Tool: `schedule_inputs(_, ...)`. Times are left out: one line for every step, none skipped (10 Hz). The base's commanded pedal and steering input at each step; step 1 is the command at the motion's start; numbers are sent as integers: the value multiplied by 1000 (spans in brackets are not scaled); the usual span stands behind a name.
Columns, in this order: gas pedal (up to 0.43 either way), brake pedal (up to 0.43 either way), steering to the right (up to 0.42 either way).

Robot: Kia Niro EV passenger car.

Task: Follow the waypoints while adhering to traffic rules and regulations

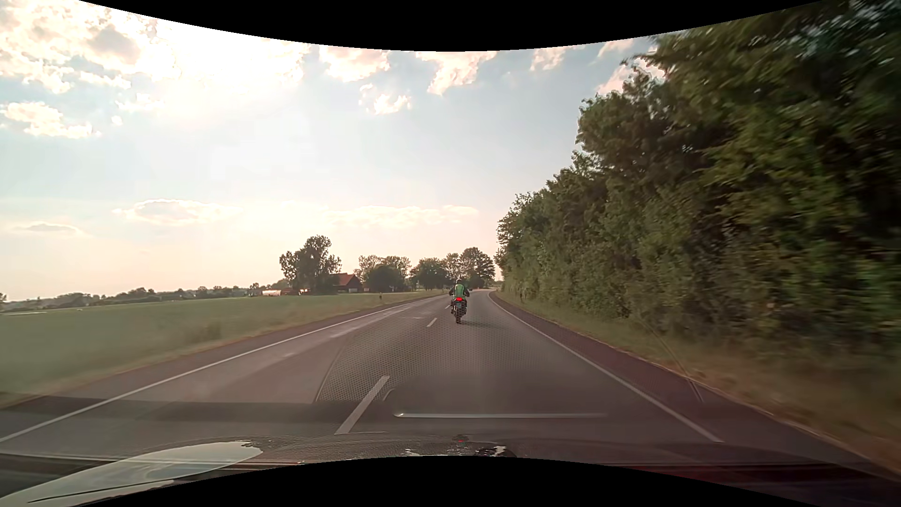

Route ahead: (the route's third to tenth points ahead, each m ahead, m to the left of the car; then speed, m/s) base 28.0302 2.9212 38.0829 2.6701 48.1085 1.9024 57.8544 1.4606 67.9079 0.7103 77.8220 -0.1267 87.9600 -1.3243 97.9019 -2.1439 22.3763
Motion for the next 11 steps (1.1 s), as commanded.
schedule_inputs(268, 0, 4)
schedule_inputs(268, 0, 3)
schedule_inputs(260, 0, 4)
schedule_inputs(260, 0, 4)
schedule_inputs(260, 0, 4)
schedule_inputs(260, 0, 3)
schedule_inputs(260, 0, 4)
schedule_inputs(260, 0, 4)
schedule_inputs(260, 0, 2)
schedule_inputs(260, 0, 0)
schedule_inputs(260, 0, 1)
